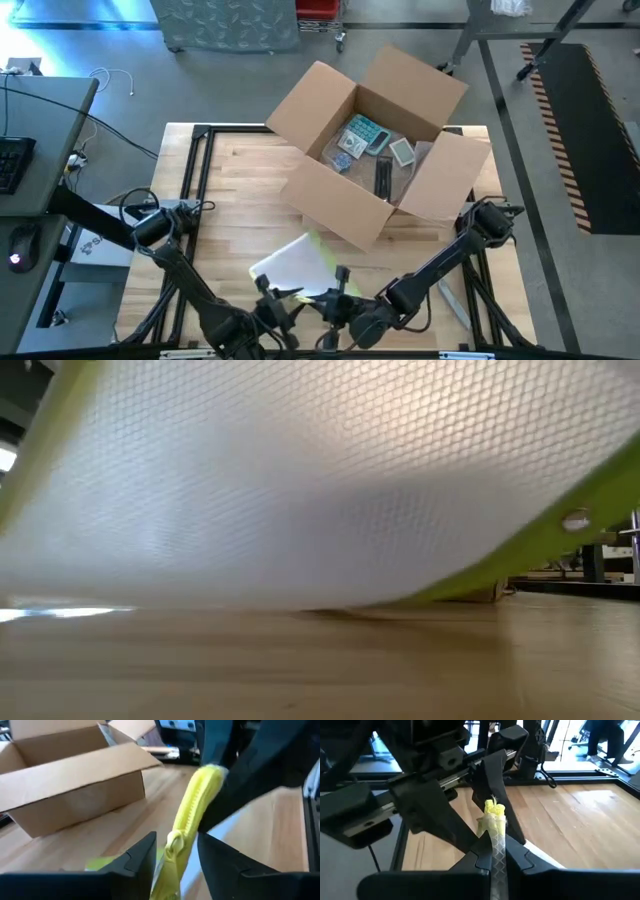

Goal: Unpack boxes
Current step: Open the transparent zipper bag

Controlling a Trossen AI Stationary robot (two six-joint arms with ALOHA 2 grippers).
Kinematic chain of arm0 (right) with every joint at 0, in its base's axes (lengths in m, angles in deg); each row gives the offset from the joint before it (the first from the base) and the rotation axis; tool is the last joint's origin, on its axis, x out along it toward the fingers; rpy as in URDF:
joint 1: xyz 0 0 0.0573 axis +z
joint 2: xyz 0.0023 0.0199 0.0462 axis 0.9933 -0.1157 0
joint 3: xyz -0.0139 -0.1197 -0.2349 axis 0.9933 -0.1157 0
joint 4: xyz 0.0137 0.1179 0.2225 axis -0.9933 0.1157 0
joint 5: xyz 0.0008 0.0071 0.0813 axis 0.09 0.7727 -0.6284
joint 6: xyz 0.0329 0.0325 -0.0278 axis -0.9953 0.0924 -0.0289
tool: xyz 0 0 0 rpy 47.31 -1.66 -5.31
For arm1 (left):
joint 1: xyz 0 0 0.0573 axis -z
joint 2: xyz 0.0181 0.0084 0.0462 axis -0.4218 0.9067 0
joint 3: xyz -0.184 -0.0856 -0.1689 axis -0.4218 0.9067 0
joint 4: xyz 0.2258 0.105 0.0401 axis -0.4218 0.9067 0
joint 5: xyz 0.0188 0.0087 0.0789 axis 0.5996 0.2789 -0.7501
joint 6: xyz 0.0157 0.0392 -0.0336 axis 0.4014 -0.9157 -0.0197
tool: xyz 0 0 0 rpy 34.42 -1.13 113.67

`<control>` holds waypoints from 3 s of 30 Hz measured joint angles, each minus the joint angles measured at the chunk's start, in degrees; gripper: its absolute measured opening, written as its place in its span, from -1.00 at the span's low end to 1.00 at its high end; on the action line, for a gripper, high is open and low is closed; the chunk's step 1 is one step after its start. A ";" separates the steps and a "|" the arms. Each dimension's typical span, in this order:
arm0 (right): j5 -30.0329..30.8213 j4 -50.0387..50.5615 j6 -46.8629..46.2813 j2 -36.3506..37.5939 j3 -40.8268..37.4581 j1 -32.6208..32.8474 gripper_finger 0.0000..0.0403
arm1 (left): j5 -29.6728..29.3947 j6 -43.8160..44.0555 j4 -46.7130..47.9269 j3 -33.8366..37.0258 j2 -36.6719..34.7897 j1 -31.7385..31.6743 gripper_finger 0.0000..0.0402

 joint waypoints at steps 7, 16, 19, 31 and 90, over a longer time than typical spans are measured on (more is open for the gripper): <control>1.75 5.77 -3.93 0.28 0.46 1.03 -1.00 | 4.15 0.05 1.24 0.00 0.00 2.14 -0.73; 2.71 9.97 -7.65 0.28 0.46 1.11 -1.00 | 6.35 7.70 9.46 0.00 0.00 2.89 -0.99; 2.71 9.97 -8.09 0.28 0.44 1.26 -1.00 | 8.70 11.18 12.80 0.00 0.00 2.75 -1.00; 4.98 10.47 -8.43 0.28 0.44 2.34 -1.00 | 20.36 37.34 36.69 2.03 -0.09 3.23 -1.00; -8.86 32.16 -0.22 8.66 -4.59 7.60 -0.15 | 26.44 1.75 17.81 -7.72 -0.46 1.35 -0.45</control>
